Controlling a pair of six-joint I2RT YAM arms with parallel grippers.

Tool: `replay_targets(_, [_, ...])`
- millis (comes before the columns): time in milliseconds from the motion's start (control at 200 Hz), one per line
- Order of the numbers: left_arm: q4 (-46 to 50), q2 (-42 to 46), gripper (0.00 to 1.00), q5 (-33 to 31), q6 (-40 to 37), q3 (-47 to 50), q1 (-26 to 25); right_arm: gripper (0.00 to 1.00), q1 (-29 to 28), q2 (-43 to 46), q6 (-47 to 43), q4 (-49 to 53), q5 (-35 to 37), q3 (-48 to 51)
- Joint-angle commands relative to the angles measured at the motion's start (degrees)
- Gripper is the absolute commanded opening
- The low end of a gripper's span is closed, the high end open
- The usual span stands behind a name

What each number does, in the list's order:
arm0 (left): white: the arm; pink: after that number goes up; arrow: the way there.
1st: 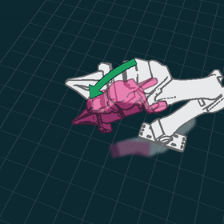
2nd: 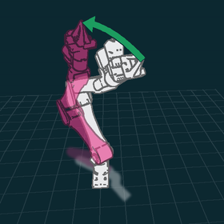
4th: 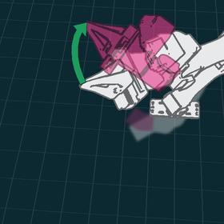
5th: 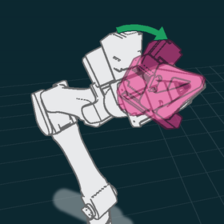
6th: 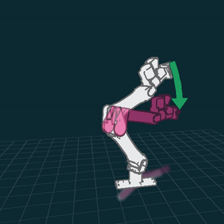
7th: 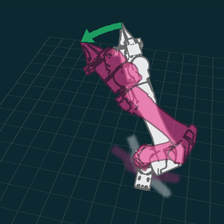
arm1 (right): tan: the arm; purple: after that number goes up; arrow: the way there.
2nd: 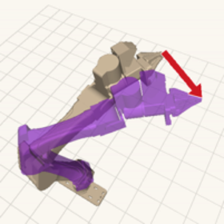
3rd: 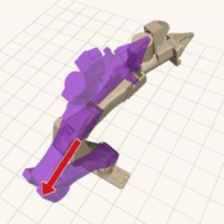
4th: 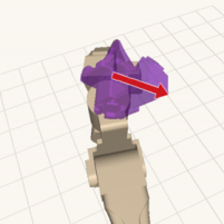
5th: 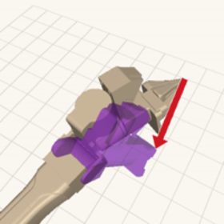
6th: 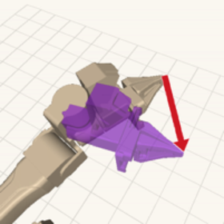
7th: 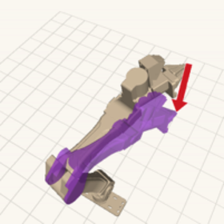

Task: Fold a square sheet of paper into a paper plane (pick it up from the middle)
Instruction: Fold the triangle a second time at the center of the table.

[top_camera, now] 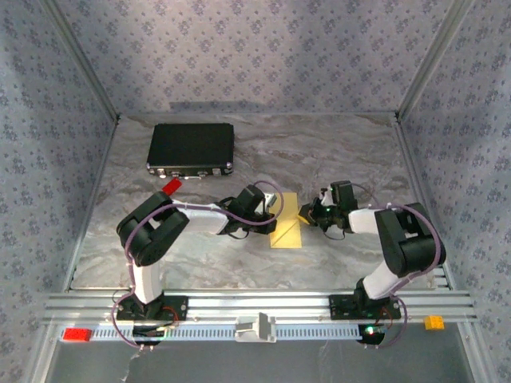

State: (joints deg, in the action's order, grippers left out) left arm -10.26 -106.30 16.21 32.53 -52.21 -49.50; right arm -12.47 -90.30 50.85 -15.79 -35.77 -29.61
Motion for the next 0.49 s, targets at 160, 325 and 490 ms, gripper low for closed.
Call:
replay_targets(160, [2.88, -1.36, 0.03, 0.27, -0.81, 0.64, 0.45, 0.05, -5.01, 4.53, -0.49, 3.99, 0.07, -1.58])
replay_targets(325, [2.79, -1.38, 0.03, 0.31, -0.83, 0.61, 0.43, 0.05, -9.00, 2.42, -0.09, 4.02, 0.51, -1.25])
replay_targets(490, [2.86, -1.32, 0.03, 0.31, -0.88, 0.62, 0.45, 0.04, -10.51, 0.01, 0.06, 2.81, 0.74, -0.05])
